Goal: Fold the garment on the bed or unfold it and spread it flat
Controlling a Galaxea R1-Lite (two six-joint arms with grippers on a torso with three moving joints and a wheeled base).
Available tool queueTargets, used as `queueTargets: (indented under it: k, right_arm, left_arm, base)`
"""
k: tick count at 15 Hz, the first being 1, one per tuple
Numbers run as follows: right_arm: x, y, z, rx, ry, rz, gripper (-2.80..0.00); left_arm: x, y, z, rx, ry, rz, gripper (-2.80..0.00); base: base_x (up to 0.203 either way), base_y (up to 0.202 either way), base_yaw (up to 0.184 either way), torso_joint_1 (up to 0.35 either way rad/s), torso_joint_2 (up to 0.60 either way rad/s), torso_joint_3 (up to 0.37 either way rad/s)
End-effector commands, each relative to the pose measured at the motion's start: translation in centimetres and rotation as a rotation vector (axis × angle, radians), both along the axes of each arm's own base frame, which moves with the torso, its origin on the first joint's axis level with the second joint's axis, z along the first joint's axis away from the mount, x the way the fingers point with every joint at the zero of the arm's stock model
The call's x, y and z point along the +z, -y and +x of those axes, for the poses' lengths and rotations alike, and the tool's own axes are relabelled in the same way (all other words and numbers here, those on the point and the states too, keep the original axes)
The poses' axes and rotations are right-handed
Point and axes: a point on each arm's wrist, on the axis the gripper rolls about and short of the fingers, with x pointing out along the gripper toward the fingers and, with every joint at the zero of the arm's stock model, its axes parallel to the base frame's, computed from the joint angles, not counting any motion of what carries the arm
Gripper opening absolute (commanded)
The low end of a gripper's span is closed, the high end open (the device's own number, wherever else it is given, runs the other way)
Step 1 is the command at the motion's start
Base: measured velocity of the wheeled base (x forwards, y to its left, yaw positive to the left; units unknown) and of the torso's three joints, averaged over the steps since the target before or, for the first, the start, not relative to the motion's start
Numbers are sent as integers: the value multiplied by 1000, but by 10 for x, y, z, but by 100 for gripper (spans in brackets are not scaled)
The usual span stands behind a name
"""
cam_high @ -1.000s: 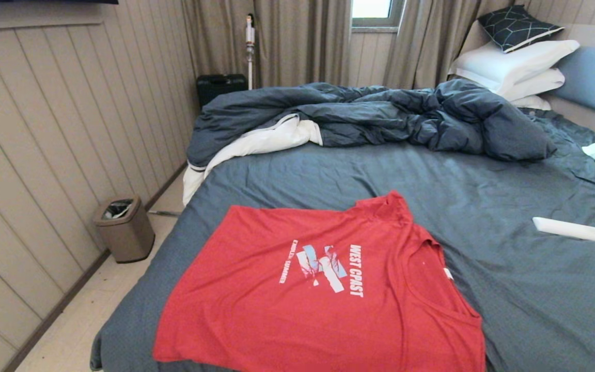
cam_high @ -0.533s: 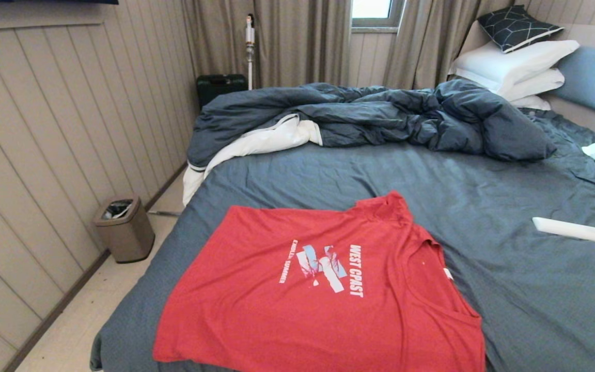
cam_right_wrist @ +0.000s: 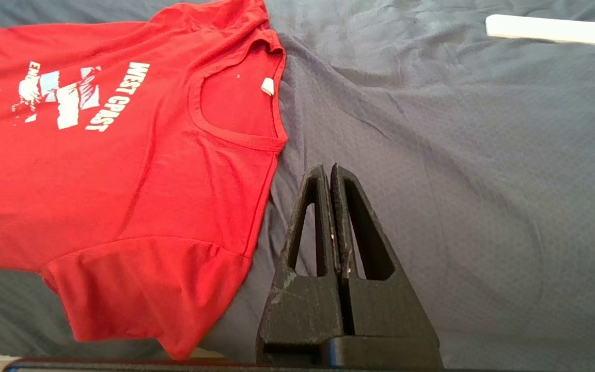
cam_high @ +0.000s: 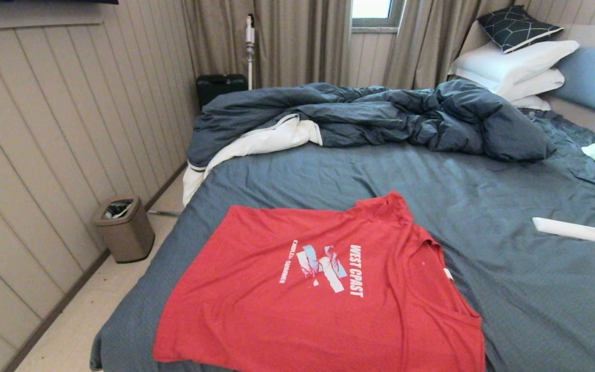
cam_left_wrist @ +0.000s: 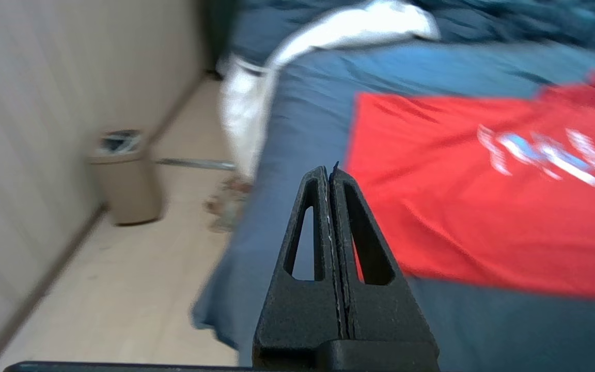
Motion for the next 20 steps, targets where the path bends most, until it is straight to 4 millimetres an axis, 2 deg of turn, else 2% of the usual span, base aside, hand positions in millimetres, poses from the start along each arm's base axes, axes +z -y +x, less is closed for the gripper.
queueTargets:
  k: [1, 3, 5, 10, 20]
  right_arm:
    - [1, 0, 0, 2, 1, -1, -280]
    - [1, 0, 0, -1, 5, 6, -280]
    - [5, 0, 1, -6, 46, 5, -280]
    - [36, -1, 2, 66, 345, -63, -280]
    - [35, -1, 2, 46, 336, -35, -280]
  left_arm:
    - [0, 1, 0, 66, -3, 2, -280]
    - [-8, 2, 0, 86, -77, 33, -280]
    - [-7, 2, 0, 86, -76, 43, -280]
    - [-3, 2, 0, 83, -35, 34, -280]
    - [-2, 2, 0, 79, -28, -20, -280]
  base:
    - [0, 0, 0, 0, 0, 0]
    - [0, 0, 0, 0, 0, 0]
    - [0, 0, 0, 0, 0, 0]
    - [0, 0, 0, 0, 0, 0]
    - [0, 0, 0, 0, 0, 0]
